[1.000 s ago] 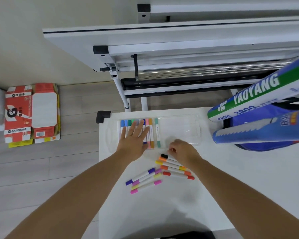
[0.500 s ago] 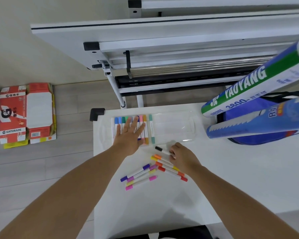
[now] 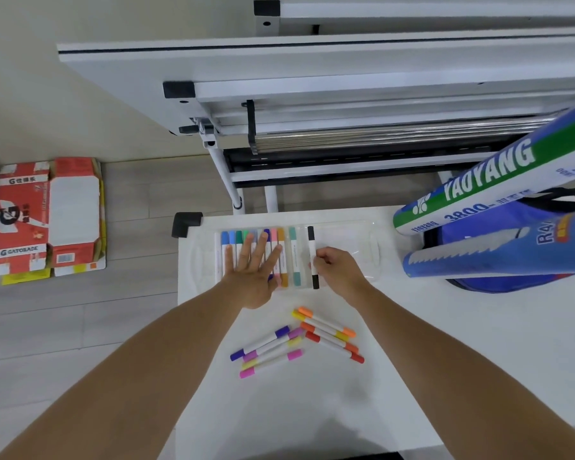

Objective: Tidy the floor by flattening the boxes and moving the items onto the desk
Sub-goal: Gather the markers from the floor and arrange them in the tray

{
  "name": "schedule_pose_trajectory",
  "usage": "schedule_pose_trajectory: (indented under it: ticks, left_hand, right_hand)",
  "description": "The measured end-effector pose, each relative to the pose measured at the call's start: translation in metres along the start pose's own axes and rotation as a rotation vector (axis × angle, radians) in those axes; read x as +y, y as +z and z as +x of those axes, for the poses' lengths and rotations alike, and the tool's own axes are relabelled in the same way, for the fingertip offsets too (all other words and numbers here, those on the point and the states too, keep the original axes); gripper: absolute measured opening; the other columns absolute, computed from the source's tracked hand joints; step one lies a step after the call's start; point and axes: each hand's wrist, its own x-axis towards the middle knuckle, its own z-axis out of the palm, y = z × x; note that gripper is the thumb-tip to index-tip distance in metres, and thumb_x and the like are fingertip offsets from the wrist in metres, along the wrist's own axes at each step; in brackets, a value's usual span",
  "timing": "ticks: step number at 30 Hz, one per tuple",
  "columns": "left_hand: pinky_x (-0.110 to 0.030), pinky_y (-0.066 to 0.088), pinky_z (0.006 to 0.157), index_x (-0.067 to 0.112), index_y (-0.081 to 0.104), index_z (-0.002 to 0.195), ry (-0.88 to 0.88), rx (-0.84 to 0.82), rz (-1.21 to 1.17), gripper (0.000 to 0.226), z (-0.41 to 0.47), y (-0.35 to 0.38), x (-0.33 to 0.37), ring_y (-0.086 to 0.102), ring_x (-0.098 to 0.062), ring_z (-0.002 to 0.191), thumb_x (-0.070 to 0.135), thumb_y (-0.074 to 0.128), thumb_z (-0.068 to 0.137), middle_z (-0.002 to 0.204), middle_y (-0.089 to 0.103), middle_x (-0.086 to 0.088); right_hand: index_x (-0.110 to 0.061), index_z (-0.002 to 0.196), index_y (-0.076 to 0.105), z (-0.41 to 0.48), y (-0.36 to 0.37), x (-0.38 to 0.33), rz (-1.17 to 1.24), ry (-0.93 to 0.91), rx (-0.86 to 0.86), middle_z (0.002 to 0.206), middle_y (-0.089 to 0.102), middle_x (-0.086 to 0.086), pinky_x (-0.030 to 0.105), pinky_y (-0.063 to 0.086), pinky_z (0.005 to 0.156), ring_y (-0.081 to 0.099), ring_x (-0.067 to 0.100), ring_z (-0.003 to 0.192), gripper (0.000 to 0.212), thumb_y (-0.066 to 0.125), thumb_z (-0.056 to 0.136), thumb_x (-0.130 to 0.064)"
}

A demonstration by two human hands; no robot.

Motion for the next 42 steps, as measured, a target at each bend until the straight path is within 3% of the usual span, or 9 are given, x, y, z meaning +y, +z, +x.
schedule_pose_trajectory:
  ticks: [7,11,17,21,29,33,38,42]
  left_hand:
    - [-0.064,-0.021,0.111,0.038,-0.041,0.143,-0.005,-0.029,-0.008,0.07,0.002,-0.001,0.0,-0.053,-0.027,0.131,0.062,0.01,0.1,0.142,-0.059,0.003]
    - [-0.064,-0.021,0.112,0.038,-0.04,0.143,0.005,-0.041,-0.014,0.07,0.003,-0.002,-0.001,-0.053,-0.027,0.131,0.062,0.01,0.101,0.142,-0.059,0.004]
    - [-0.064,-0.021,0.111,0.038,-0.04,0.143,0.017,-0.031,-0.021,0.071,0.003,-0.001,-0.002,-0.054,-0.027,0.13,0.063,0.01,0.1,0.14,-0.061,0.005]
    - [-0.065,-0.02,0.111,0.038,-0.04,0.143,0.017,-0.029,-0.023,0.071,0.002,-0.002,-0.001,-0.054,-0.027,0.13,0.063,0.011,0.1,0.14,-0.06,0.004]
    - [-0.065,-0.019,0.112,0.037,-0.039,0.144,0.02,-0.006,-0.029,0.069,-0.001,-0.001,-0.001,-0.054,-0.027,0.131,0.06,0.011,0.101,0.141,-0.06,0.004]
    - [-0.065,-0.019,0.112,0.037,-0.038,0.145,0.021,0.004,-0.032,0.069,0.0,0.0,-0.001,-0.054,-0.027,0.131,0.059,0.011,0.102,0.142,-0.059,0.004]
    - [-0.065,-0.018,0.112,0.037,-0.038,0.145,0.026,0.017,-0.033,0.069,0.0,0.002,-0.002,-0.053,-0.027,0.132,0.059,0.012,0.102,0.144,-0.058,0.003]
    - [-0.065,-0.018,0.113,0.037,-0.038,0.145,0.031,0.019,-0.035,0.07,-0.001,0.002,-0.002,-0.053,-0.028,0.132,0.059,0.012,0.102,0.144,-0.057,0.003]
  right_hand:
    - [-0.005,0.099,0.064,0.021,0.005,-0.005,-0.088,0.034,0.008,0.094,0.066,0.012,0.021,0.044,0.063,0.055,0.015,0.075,0.023,0.048,0.097,-0.022]
    - [-0.009,0.102,0.061,0.026,0.01,-0.006,-0.114,0.067,-0.04,0.094,0.064,0.004,0.016,0.041,0.06,0.056,0.011,0.075,0.023,0.045,0.1,-0.026]
    - [-0.014,0.093,0.058,0.03,0.011,-0.002,-0.132,0.073,0.02,0.086,0.062,0.003,0.019,0.044,0.065,0.058,0.016,0.077,0.019,0.063,0.091,-0.033]
    - [-0.019,0.1,0.057,0.027,0.009,0.0,-0.103,0.058,0.035,0.089,0.063,-0.002,0.02,0.047,0.069,0.059,0.015,0.081,0.024,0.07,0.087,-0.034]
    - [-0.011,0.09,0.065,0.031,0.014,-0.008,-0.225,0.041,0.012,0.083,0.066,0.005,0.018,0.042,0.061,0.06,0.016,0.072,0.027,0.069,0.087,-0.038]
    - [-0.013,0.083,0.064,0.035,0.019,-0.013,-0.259,0.038,0.017,0.077,0.067,0.003,0.021,0.045,0.065,0.061,0.012,0.067,0.029,0.069,0.087,-0.041]
    - [-0.012,0.084,0.067,0.033,0.021,-0.016,-0.142,0.065,0.018,0.073,0.07,0.0,0.014,0.044,0.053,0.064,0.007,0.055,0.022,0.067,0.091,-0.033]
    - [-0.01,0.089,0.067,0.034,0.017,-0.014,-0.136,0.082,-0.01,0.079,0.07,0.004,0.014,0.048,0.057,0.068,0.01,0.061,0.015,0.062,0.094,-0.023]
